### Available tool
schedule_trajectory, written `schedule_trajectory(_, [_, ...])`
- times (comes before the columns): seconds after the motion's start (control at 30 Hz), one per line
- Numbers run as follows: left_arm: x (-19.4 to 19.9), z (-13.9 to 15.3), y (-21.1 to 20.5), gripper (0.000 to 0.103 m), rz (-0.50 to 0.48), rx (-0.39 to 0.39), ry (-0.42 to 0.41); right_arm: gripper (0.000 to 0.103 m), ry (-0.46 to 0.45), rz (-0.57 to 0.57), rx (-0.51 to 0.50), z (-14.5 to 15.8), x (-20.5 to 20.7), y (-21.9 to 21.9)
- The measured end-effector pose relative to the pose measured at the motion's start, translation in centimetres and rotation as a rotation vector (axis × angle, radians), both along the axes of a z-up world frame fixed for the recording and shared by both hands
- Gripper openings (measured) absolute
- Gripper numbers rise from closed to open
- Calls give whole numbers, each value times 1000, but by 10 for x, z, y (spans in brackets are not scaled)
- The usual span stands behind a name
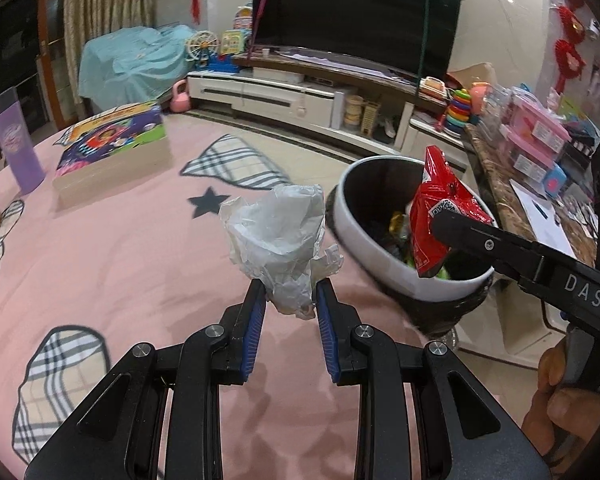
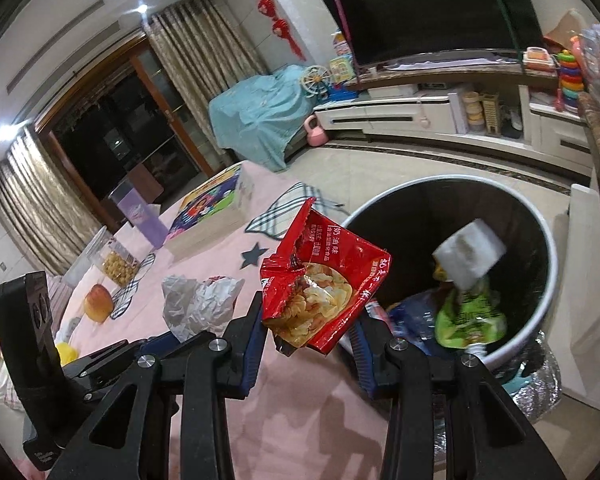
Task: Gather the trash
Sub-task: 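Carry the tissue with the left tool while the right tool carries the red bag over the bin, then open both tools over the bin to drop the tissue and red snack bag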
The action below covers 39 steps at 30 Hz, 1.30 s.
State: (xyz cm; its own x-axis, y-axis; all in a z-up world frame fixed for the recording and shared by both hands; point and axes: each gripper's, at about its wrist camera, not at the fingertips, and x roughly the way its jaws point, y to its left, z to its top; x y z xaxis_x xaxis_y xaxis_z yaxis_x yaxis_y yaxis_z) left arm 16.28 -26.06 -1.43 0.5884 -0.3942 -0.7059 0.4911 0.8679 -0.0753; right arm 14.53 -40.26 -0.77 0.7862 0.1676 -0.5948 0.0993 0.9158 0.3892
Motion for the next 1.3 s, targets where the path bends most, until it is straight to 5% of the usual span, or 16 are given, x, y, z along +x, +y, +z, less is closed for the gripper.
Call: schedule_trajectory(1.3, [15,2,-103,31,-146,27,49,45,73,-107,-14,-12,16,-90])
